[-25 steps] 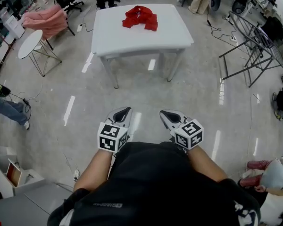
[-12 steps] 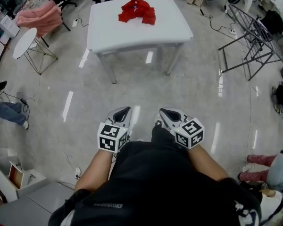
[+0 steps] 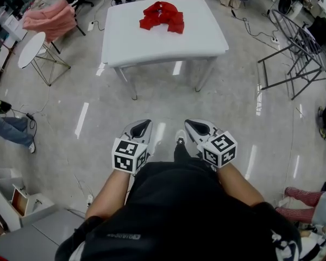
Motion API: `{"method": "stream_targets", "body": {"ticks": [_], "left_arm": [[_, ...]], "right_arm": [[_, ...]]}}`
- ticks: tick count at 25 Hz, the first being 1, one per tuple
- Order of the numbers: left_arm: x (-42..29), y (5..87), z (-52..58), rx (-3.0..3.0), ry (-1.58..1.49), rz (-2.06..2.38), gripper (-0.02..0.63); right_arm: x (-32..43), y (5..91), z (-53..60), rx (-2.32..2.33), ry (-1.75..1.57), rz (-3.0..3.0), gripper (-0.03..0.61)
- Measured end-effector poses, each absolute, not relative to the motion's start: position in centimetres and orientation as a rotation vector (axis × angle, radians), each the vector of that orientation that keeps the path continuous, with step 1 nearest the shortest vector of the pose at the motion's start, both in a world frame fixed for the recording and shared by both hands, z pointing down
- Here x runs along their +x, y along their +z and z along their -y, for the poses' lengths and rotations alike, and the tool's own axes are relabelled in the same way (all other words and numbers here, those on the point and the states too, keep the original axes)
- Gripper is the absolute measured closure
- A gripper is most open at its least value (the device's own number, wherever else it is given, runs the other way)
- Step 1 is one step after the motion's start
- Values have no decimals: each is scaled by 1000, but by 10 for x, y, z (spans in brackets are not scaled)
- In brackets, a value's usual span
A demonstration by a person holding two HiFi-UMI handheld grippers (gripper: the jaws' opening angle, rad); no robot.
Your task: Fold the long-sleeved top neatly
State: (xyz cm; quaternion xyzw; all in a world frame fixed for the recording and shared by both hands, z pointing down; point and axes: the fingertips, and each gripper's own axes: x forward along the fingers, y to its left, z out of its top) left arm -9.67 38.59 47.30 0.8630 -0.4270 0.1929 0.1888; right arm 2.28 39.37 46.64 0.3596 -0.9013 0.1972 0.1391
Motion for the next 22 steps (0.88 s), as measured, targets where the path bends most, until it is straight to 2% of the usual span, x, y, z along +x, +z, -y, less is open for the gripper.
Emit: {"method": "stream_targets", "body": {"ticks": [22], "left_arm": [[-58, 455, -253, 2430, 532, 1269, 611]], "right_arm": [[54, 444, -256, 975, 504, 2681, 574]]}}
